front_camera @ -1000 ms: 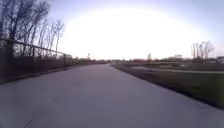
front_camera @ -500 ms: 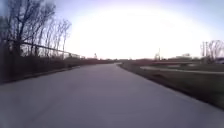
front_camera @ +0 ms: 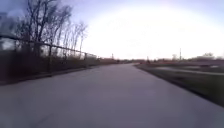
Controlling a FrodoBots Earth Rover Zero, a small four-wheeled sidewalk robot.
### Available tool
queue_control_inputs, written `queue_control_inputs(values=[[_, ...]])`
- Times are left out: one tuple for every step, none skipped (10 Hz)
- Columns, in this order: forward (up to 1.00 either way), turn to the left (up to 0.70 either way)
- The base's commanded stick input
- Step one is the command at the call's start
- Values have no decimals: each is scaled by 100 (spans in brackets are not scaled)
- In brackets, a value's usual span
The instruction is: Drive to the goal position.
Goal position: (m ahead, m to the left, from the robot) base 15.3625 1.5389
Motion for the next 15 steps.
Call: queue_control_inputs(values=[[100, 11], [100, 1], [100, 1], [100, 1], [100, 1], [100, 1], [100, 1], [100, 1], [100, 1], [100, 0], [100, -39], [100, -36], [100, -26], [100, -11], [100, 4]])
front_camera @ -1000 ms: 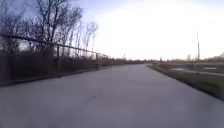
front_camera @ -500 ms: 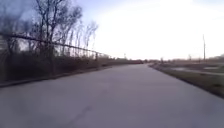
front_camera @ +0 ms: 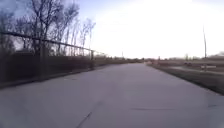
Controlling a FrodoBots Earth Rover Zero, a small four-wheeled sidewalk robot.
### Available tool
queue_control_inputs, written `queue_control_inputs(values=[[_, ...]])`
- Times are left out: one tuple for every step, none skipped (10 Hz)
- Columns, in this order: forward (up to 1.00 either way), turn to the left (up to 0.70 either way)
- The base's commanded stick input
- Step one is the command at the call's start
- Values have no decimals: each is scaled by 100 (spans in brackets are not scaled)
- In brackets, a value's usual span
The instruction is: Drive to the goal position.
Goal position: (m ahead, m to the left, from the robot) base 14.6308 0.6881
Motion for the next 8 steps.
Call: queue_control_inputs(values=[[100, 16], [100, 18], [100, 18], [100, 18], [97, 16], [95, 17], [94, 20], [94, 22]])
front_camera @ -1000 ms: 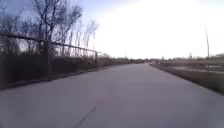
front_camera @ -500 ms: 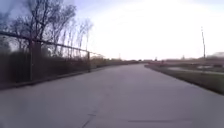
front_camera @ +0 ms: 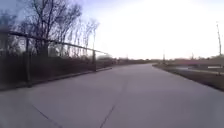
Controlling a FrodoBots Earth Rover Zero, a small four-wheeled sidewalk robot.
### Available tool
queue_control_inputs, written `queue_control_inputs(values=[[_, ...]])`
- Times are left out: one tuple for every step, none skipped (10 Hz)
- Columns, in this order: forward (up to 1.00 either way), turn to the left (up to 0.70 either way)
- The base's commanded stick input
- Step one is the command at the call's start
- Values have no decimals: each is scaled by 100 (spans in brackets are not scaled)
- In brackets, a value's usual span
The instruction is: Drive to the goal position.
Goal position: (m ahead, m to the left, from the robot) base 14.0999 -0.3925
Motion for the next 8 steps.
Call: queue_control_inputs(values=[[95, 25], [94, 25], [94, 9], [100, 1], [100, 1], [100, 1], [100, 1], [100, 1]])
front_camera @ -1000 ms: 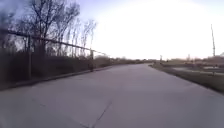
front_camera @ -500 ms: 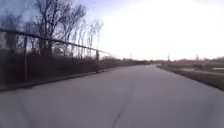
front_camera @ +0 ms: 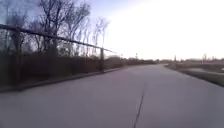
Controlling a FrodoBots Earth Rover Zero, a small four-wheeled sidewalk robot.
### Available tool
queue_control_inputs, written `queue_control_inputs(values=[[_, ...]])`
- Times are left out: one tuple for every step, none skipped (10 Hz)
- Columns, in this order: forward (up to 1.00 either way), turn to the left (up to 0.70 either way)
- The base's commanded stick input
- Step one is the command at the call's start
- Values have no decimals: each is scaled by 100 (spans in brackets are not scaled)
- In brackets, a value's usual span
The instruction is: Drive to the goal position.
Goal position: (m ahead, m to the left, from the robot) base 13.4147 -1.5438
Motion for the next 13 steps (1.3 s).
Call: queue_control_inputs(values=[[100, 1], [100, 1], [100, 1], [100, 1], [100, -21], [100, -39], [100, -39], [100, -39], [100, -39], [100, -35], [100, -36], [100, -36], [100, -36]])
